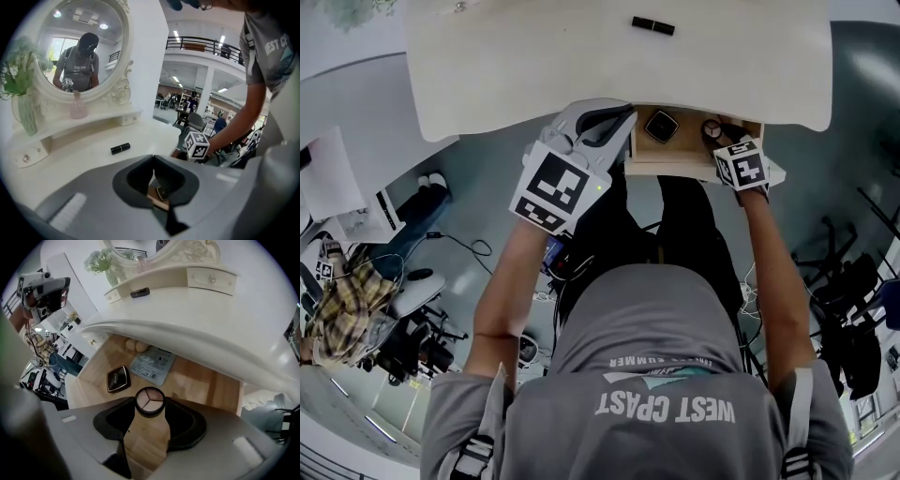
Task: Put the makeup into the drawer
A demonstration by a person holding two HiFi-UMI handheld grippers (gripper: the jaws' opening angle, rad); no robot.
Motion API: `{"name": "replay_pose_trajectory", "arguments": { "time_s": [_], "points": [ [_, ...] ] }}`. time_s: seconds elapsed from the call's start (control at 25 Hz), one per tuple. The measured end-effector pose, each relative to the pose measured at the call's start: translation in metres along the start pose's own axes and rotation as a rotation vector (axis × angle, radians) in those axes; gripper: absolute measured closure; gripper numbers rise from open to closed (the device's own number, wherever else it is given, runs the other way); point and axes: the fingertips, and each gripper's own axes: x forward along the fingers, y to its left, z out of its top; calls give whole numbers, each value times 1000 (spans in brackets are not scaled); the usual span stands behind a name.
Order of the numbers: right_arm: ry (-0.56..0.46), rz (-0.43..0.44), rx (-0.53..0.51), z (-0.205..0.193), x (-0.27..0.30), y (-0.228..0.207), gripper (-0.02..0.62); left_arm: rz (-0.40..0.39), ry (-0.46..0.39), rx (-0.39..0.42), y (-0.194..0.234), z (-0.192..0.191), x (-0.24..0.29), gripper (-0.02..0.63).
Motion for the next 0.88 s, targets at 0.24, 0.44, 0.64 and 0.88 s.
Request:
{"name": "replay_pose_trajectory", "arguments": {
  "time_s": [0.24,0.44,0.64,0.88],
  "points": [
    [118,29,-6,-11,16,2,388,11,-5,3,-1,-1,-7,604],
    [209,51,6,-18,26,0,385,20,-10,10,-5,4,-16,604],
    [245,44,5,-21,32,-5,380,39,-25,21,-5,11,-27,604],
    [191,22,7,-10,1,-1,385,62,-38,31,-9,21,-50,604]
  ]
}}
